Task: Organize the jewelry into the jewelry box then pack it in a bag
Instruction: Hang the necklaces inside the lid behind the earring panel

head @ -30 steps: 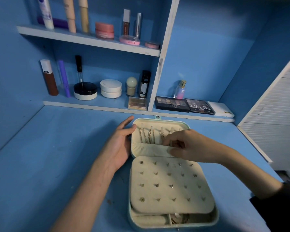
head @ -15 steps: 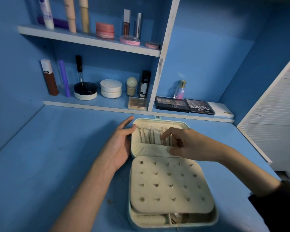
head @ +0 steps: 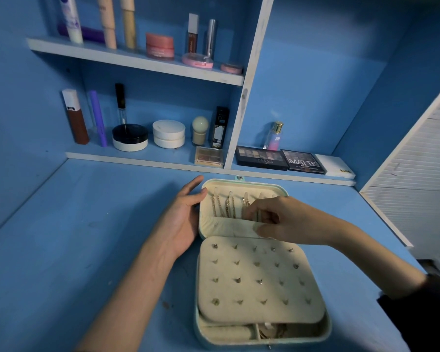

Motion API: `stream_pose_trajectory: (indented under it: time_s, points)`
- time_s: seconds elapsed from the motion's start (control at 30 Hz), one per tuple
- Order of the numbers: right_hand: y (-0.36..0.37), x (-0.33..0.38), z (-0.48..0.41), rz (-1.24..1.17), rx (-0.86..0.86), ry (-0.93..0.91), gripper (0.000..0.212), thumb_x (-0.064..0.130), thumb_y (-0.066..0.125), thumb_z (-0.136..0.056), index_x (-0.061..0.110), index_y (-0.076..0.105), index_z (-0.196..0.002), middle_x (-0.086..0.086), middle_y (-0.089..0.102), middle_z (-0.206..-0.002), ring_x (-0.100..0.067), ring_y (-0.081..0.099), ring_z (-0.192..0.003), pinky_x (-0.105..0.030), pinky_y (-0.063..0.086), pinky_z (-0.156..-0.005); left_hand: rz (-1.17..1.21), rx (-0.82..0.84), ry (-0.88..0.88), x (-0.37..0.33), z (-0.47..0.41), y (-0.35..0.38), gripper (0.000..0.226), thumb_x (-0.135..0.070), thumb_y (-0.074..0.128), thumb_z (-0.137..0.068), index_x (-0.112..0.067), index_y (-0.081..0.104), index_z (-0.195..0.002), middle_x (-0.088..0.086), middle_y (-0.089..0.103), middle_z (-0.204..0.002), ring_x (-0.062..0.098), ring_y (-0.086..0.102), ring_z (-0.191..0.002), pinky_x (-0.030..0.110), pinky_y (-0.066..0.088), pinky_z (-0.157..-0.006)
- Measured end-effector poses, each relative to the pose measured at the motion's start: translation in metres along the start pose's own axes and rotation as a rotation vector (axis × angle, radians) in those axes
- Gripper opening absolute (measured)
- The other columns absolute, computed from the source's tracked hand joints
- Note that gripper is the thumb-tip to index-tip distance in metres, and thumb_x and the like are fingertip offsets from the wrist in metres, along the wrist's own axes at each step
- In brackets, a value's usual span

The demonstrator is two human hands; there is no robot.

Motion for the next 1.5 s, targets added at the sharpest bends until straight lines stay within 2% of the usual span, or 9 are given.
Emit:
stream_pose_trajectory:
  time_s: [0.2,0.43,0.57,0.73,0.93,1.13,1.3,1.4,1.5]
  points:
    - [0.0021,-0.0011,0.0018,0.006,0.018,-0.029,0.012,0.018,0.055,-0.087,0.025,0.064,-0.089,0.003,0.058,-0.077,-0.005,0.047,-0.066,-0.014,0.038,-0.059,0.001,0.001,0.001,0.0002,0.0000,0.0002,0.043,-0.004,0.046,-0.094,-0.021,0.050,-0.134,0.008,0.066,-0.095,0.021,0.060,-0.087,0.035,0.049,-0.070]
    - [0.0026,-0.0056,0.0004,-0.040,0.003,0.032,0.035,0.023,0.057,-0.088,0.030,0.041,-0.118,0.007,0.043,-0.069,-0.007,0.039,-0.060,-0.019,0.034,-0.056,0.004,0.003,0.013,-0.0010,0.0005,0.0011,0.043,-0.003,0.045,-0.094,-0.019,0.049,-0.134,0.008,0.065,-0.096,0.021,0.058,-0.087,0.034,0.048,-0.071]
    - [0.0025,-0.0048,0.0000,-0.017,-0.003,0.019,0.032,0.024,0.056,-0.089,0.031,0.046,-0.118,0.006,0.045,-0.072,-0.007,0.041,-0.062,-0.018,0.034,-0.056,-0.003,0.003,0.011,-0.0006,0.0012,0.0011,0.043,-0.003,0.046,-0.094,-0.020,0.049,-0.134,0.008,0.066,-0.095,0.020,0.060,-0.085,0.033,0.049,-0.069]
    - [0.0010,-0.0006,0.0024,-0.019,-0.010,-0.007,0.018,0.020,0.057,-0.087,0.025,0.060,-0.103,0.005,0.049,-0.072,-0.003,0.042,-0.059,-0.014,0.036,-0.056,0.009,0.003,0.008,-0.0007,0.0011,0.0013,0.043,-0.003,0.046,-0.094,-0.019,0.050,-0.133,0.008,0.066,-0.095,0.020,0.060,-0.085,0.034,0.049,-0.068]
    - [0.0019,-0.0030,0.0017,-0.049,-0.013,0.017,0.026,0.021,0.057,-0.088,0.029,0.051,-0.112,0.007,0.045,-0.069,-0.004,0.041,-0.059,-0.015,0.035,-0.055,0.003,0.006,0.005,-0.0005,0.0015,0.0014,0.043,-0.003,0.046,-0.094,-0.020,0.049,-0.134,0.008,0.065,-0.095,0.019,0.060,-0.084,0.033,0.049,-0.067]
    - [0.0029,-0.0004,0.0010,0.025,0.018,-0.008,0.010,0.020,0.055,-0.087,0.019,0.065,-0.086,0.003,0.056,-0.073,-0.004,0.046,-0.064,-0.014,0.035,-0.056,0.006,0.006,-0.005,-0.0002,0.0016,0.0015,0.043,-0.004,0.046,-0.094,-0.020,0.049,-0.133,0.008,0.066,-0.096,0.020,0.062,-0.084,0.032,0.051,-0.062]
    - [0.0030,-0.0014,0.0013,-0.048,0.011,0.002,0.013,0.021,0.057,-0.086,0.033,0.055,-0.085,0.008,0.050,-0.071,-0.004,0.044,-0.062,-0.014,0.037,-0.056,0.011,0.007,-0.002,-0.0004,0.0014,0.0015,0.043,-0.004,0.046,-0.094,-0.020,0.049,-0.134,0.008,0.067,-0.096,0.020,0.062,-0.084,0.031,0.053,-0.061]
    - [0.0043,-0.0039,0.0013,-0.066,-0.005,0.018,0.012,0.022,0.057,-0.086,0.030,0.056,-0.095,0.008,0.051,-0.073,-0.004,0.044,-0.062,-0.015,0.037,-0.057,0.009,0.008,-0.002,-0.0004,0.0017,0.0016,0.044,-0.003,0.046,-0.094,-0.020,0.049,-0.134,0.008,0.067,-0.098,0.020,0.062,-0.085,0.032,0.053,-0.061]
    - [0.0037,-0.0010,0.0012,-0.022,0.002,-0.007,0.009,0.019,0.056,-0.086,0.025,0.063,-0.087,0.005,0.053,-0.071,-0.004,0.044,-0.062,-0.014,0.036,-0.057,0.009,0.005,-0.004,-0.0006,0.0018,0.0019,0.044,-0.003,0.046,-0.094,-0.021,0.049,-0.134,0.008,0.068,-0.097,0.020,0.063,-0.084,0.032,0.052,-0.060]
Point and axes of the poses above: each hand's wrist, its own z-axis away from the middle knuckle, its own y-axis out of the palm, x = y × z, the point moved 5 cm from there along -z, towards the middle knuckle
